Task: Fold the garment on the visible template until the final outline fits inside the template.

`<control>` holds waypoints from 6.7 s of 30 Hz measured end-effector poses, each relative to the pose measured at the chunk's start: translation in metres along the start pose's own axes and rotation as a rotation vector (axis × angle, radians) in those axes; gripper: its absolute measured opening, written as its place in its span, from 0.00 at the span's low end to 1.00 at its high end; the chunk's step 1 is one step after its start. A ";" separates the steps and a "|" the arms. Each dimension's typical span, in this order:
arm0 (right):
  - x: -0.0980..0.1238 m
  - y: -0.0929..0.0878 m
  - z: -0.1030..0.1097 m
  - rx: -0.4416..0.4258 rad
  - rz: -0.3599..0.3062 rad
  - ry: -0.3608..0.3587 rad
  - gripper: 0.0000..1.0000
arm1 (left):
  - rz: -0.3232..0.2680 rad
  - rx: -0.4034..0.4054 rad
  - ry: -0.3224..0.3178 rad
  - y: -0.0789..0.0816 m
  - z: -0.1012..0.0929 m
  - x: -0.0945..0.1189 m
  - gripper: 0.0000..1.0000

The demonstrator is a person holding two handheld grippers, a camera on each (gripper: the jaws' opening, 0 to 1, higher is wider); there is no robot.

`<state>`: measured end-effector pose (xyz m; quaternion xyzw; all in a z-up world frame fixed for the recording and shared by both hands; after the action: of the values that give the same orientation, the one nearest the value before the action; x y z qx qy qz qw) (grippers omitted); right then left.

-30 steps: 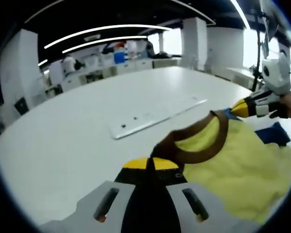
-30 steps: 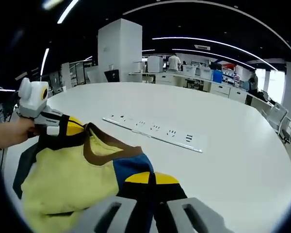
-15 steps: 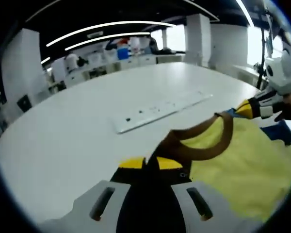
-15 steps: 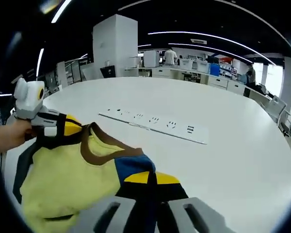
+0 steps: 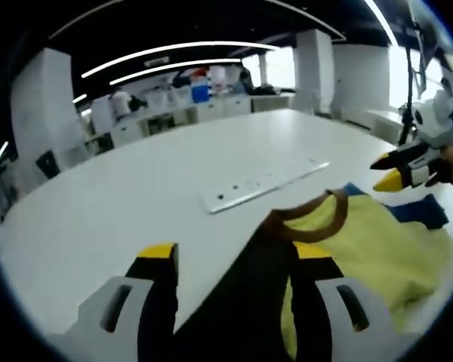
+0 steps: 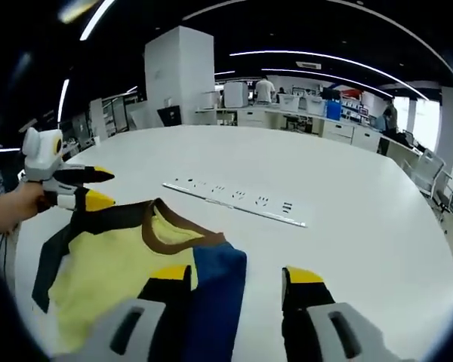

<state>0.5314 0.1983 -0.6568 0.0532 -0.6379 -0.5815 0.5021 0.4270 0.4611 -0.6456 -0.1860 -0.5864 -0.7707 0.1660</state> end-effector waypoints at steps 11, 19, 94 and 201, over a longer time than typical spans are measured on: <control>0.043 -0.014 0.009 0.000 0.008 0.052 0.50 | 0.018 0.021 0.002 -0.022 -0.006 0.051 0.70; 0.070 -0.032 0.015 0.023 0.025 0.065 0.49 | 0.048 0.022 0.009 -0.042 -0.011 0.082 0.72; 0.166 -0.057 -0.040 0.030 -0.081 -0.087 0.00 | 0.260 0.030 0.053 -0.125 -0.007 0.148 0.02; 0.182 -0.144 0.013 -0.163 0.145 -0.133 0.47 | 0.067 -0.164 -0.292 -0.080 -0.135 0.141 0.44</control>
<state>0.3585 0.0431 -0.6634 -0.0728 -0.6226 -0.5958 0.5021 0.2528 0.3464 -0.6780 -0.3285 -0.5328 -0.7748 0.0887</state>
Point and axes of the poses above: the point that each gripper's makers call its tool centre point, and the gripper's own axes: x roughly backward along the fingers, z roughly to its left, y roughly out of its top, the point moved 4 cm from there along x, roughly backward along the fingers, and after that the axes turned 11 degrees about -x, right-handed, at the moved point
